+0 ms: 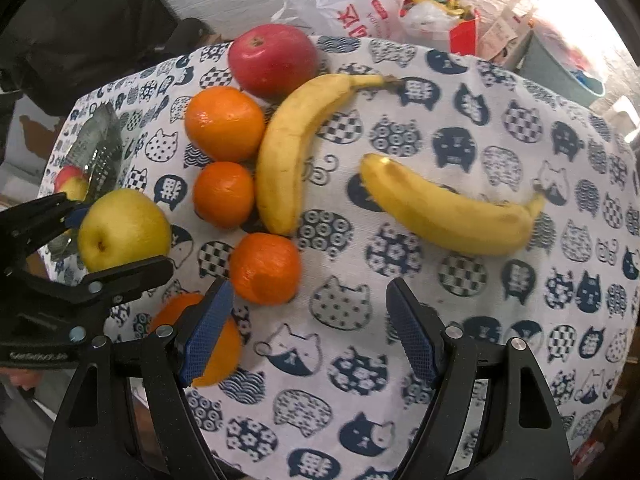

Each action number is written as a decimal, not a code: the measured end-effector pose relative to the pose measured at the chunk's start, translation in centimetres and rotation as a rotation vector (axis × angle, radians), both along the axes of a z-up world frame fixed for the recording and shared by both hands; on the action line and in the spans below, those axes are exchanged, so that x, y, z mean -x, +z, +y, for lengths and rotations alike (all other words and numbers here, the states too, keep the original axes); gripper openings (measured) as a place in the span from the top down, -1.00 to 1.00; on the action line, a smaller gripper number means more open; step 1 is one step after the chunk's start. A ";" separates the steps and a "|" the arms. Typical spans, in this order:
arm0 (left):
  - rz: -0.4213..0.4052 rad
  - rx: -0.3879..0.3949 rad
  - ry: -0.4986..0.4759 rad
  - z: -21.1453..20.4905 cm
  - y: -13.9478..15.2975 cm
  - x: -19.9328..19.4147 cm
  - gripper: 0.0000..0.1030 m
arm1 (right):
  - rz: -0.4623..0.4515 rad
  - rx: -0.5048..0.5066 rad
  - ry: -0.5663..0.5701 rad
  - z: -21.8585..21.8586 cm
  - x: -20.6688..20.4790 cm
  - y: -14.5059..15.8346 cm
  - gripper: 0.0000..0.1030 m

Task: Organize fruits
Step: 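Close the right tool on a mandarin orange while the left tool lifts the green pear, then lower the green pear into the bowl with the left tool while the right tool carries the orange over it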

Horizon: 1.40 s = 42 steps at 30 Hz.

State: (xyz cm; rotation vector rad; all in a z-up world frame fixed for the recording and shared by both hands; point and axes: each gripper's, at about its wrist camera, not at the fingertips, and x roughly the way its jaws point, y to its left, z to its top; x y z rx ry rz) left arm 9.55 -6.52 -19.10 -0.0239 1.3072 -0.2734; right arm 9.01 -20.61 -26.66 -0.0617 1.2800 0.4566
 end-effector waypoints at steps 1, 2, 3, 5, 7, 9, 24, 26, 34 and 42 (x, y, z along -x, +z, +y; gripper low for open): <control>0.001 0.000 0.007 0.3 -0.1 0.1 -0.44 | 0.009 -0.010 0.002 0.4 -0.2 -0.3 -0.52; 0.003 0.001 0.014 0.6 -0.1 0.2 -0.44 | 0.016 -0.014 0.003 0.7 -0.4 -0.6 -0.52; 0.005 0.001 0.023 1.0 -0.1 0.3 -0.44 | 0.020 -0.015 0.004 1.0 -0.5 -0.9 -0.52; 0.005 0.002 0.035 1.5 -0.1 0.5 -0.44 | 0.027 -0.014 0.003 1.7 -0.9 -1.5 -0.52; 0.000 0.001 0.042 1.9 0.0 0.6 -0.44 | 0.036 -0.015 0.004 2.2 -1.1 -2.0 -0.52; -0.004 0.000 0.048 2.3 0.1 0.8 -0.44 | 0.044 -0.011 0.006 2.5 -1.3 -2.4 -0.51; -0.033 0.014 0.063 3.2 1.2 1.7 -0.44 | -0.014 0.043 0.058 3.9 -0.4 -2.1 0.10; -0.041 0.015 0.065 3.4 1.6 2.0 -0.44 | -0.043 0.042 0.063 4.1 -0.1 -1.1 0.10; -0.092 0.021 0.083 4.6 3.4 3.2 -0.44 | -0.150 0.022 0.094 5.7 1.1 2.9 0.10; -0.125 0.039 0.143 7.4 4.7 4.5 -0.44 | -0.201 -0.017 0.132 8.0 1.9 5.5 0.10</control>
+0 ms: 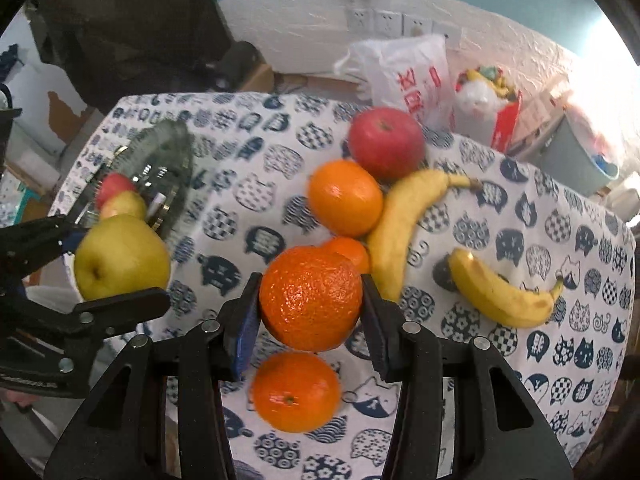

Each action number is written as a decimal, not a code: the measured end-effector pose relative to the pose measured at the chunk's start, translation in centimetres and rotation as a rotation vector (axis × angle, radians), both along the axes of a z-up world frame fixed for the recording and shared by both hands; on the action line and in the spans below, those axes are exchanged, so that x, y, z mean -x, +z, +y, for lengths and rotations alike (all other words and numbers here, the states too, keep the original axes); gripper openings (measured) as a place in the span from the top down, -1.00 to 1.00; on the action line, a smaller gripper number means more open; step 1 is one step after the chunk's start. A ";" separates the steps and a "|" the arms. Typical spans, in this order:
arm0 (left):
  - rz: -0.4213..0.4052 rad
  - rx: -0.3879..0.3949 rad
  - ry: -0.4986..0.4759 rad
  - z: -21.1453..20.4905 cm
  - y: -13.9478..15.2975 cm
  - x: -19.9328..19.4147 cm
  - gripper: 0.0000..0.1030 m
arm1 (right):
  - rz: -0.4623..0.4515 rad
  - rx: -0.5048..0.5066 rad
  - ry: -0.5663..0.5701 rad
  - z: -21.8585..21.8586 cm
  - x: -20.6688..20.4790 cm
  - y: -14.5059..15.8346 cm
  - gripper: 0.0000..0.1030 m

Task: Organize fruits
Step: 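Lower the green pear into the bowl with the left tool while the right tool carries the orange over it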

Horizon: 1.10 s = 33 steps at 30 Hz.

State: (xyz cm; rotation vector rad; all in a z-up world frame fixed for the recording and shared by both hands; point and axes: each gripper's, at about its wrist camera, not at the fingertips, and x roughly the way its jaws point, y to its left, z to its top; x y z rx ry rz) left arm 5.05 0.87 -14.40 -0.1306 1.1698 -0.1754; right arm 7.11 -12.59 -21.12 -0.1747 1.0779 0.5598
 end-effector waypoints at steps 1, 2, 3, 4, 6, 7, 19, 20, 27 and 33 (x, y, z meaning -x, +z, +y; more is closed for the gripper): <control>-0.004 0.002 0.013 0.6 0.2 0.1 -0.44 | -0.005 -0.003 0.006 0.4 0.1 0.3 0.10; -0.009 0.009 0.029 1.3 0.4 0.2 -0.44 | -0.008 -0.005 0.011 0.7 0.2 0.5 0.10; -0.012 0.014 0.044 1.9 0.5 0.3 -0.44 | -0.009 -0.007 0.016 1.1 0.2 0.6 0.10; -0.014 0.019 0.059 2.6 0.6 0.3 -0.44 | -0.011 -0.010 0.022 1.6 0.2 0.8 0.10; -0.021 0.030 0.094 4.1 0.9 0.3 -0.44 | -0.016 -0.016 0.033 2.4 0.2 1.1 0.10; -0.026 0.035 0.109 4.8 1.0 0.3 -0.44 | -0.019 -0.017 0.044 3.1 0.1 1.2 0.10; -0.057 0.057 0.258 12.2 1.1 -0.1 -0.44 | -0.033 -0.031 0.122 9.3 -0.8 1.9 0.10; -0.052 0.063 0.276 13.0 0.8 -0.3 -0.44 | -0.035 -0.031 0.131 10.0 -0.9 1.9 0.10; -0.040 0.074 0.323 15.8 -0.3 -0.6 -0.44 | -0.029 -0.031 0.176 13.5 -1.6 1.5 0.10; -0.027 0.080 0.346 17.3 -1.3 -1.1 -0.44 | 0.001 -0.041 0.199 16.0 -2.5 0.6 0.10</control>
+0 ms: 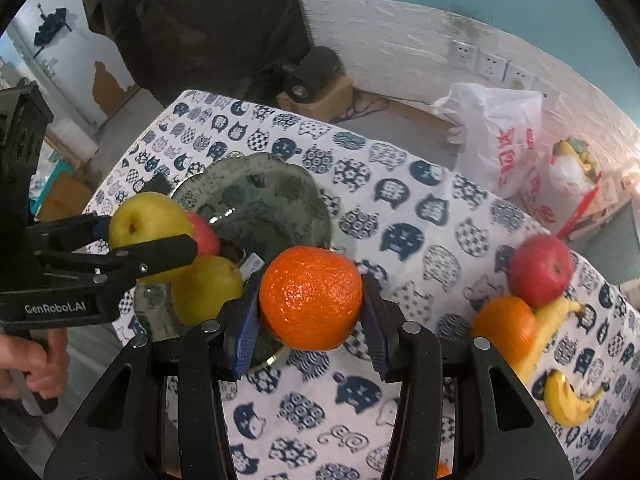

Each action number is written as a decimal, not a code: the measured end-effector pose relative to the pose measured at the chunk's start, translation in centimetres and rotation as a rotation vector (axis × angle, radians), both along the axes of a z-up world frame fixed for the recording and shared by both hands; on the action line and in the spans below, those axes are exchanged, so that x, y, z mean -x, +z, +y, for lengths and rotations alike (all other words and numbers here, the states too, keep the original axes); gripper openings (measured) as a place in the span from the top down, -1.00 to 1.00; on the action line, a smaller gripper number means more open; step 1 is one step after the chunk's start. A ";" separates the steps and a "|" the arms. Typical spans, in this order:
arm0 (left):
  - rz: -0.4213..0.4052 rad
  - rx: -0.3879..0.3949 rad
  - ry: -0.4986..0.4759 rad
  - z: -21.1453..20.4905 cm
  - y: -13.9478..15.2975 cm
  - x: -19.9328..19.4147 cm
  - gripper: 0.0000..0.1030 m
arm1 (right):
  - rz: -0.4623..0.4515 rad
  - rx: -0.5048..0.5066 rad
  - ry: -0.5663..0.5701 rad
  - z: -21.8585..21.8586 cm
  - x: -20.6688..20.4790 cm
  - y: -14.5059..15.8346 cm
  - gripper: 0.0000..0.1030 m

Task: Organize fruits
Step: 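Lower the green pear into the bowl with the left tool while the right tool carries the orange over it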

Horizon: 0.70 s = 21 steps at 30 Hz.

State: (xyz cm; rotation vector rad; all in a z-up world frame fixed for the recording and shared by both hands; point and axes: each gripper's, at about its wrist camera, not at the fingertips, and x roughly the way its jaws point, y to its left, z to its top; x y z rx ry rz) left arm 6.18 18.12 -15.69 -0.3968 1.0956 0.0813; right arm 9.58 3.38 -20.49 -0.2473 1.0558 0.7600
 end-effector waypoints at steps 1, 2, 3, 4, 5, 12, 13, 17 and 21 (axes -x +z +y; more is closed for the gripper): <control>0.001 0.003 0.002 0.2 -0.1 -0.1 -0.44 | 0.006 -0.002 0.005 0.3 -0.1 -0.1 0.10; 0.003 0.004 0.003 0.3 -0.3 -0.2 -0.44 | 0.013 -0.004 0.010 0.6 -0.1 -0.4 0.10; 0.006 0.003 0.004 0.5 -0.5 -0.4 -0.44 | 0.018 -0.004 0.014 0.9 -0.2 -0.5 0.10; 0.007 0.004 0.007 0.6 -0.6 -0.5 -0.44 | 0.024 -0.005 0.019 1.2 -0.2 -0.8 0.10; 0.009 0.005 0.009 0.8 -0.7 -0.6 -0.44 | 0.027 -0.004 0.023 1.4 -0.2 -0.9 0.10; 0.037 0.029 0.028 1.6 -2.0 -1.5 -0.44 | 0.046 0.028 0.042 2.9 -0.2 -2.7 0.10; 0.045 0.039 0.032 1.7 -2.3 -1.6 -0.44 | 0.047 0.031 0.045 3.1 -0.1 -2.9 0.10; 0.052 0.057 0.043 2.0 -2.8 -1.8 -0.44 | 0.053 0.036 0.048 3.5 -0.2 -3.3 0.10; 0.053 0.059 0.052 2.0 -2.9 -1.9 -0.44 | 0.059 0.037 0.049 4.0 -0.3 -3.6 0.10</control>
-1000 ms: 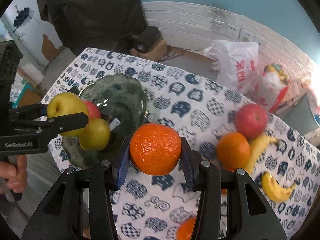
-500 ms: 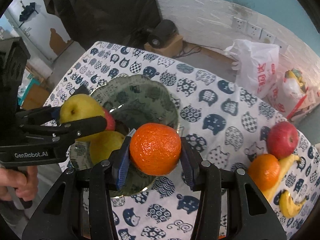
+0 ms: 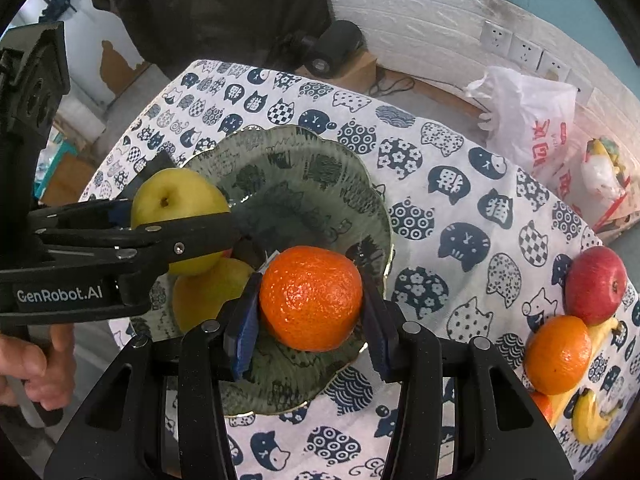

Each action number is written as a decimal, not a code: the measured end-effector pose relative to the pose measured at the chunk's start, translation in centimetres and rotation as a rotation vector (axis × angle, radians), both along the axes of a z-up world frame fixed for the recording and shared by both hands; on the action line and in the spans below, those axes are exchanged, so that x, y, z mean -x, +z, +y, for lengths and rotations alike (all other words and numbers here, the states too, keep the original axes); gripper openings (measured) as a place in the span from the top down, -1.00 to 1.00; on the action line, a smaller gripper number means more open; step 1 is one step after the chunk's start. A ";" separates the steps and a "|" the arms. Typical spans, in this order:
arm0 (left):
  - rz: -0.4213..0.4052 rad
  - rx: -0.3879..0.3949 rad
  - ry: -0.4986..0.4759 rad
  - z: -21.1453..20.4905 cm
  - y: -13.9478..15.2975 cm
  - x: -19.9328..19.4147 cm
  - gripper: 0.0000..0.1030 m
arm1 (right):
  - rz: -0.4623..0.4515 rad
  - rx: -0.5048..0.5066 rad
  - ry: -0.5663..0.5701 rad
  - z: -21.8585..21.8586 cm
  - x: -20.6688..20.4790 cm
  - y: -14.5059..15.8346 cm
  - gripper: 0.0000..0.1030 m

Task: Organize fruits
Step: 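Lower the green pear into the bowl with the left tool while the right tool carries the orange over it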

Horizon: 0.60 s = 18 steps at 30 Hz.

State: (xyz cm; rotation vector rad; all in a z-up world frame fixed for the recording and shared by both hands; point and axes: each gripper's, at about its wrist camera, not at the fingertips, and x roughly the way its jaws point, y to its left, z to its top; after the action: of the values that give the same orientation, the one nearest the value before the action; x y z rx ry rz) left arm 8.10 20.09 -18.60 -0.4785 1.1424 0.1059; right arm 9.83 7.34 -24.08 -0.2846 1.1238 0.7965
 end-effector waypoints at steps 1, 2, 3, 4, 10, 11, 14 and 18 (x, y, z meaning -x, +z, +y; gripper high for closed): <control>0.001 0.000 0.001 0.0 0.0 0.0 -0.44 | 0.001 0.003 0.004 0.1 0.1 -0.1 0.10; 0.002 0.000 0.004 0.1 0.0 0.1 -0.43 | 0.002 0.006 0.006 0.3 0.1 -0.2 0.10; -0.003 -0.003 0.010 0.2 0.1 0.1 -0.44 | 0.003 0.009 0.007 0.3 0.1 -0.4 0.10; -0.009 0.003 0.009 0.3 0.3 0.2 -0.49 | 0.004 0.011 0.008 0.4 0.1 -0.5 0.10; -0.004 -0.008 0.021 0.4 0.4 0.5 -0.56 | 0.009 0.021 0.006 0.2 0.2 -0.9 0.10; -0.002 -0.002 0.023 0.5 0.3 0.6 -0.56 | 0.009 0.023 0.006 0.3 0.2 -1.0 0.10; 0.006 -0.006 0.025 0.5 0.2 0.9 -0.56 | 0.010 0.031 0.008 0.3 0.2 -1.2 0.10; 0.008 -0.013 0.019 0.3 0.5 1.4 -0.56 | 0.025 0.040 0.015 0.6 0.3 -1.7 0.09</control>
State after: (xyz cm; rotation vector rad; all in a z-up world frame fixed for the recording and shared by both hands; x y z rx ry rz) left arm 6.73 20.34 -18.11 -0.4774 1.1444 0.1314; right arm 9.53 7.97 -25.74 -0.3176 1.1633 0.7931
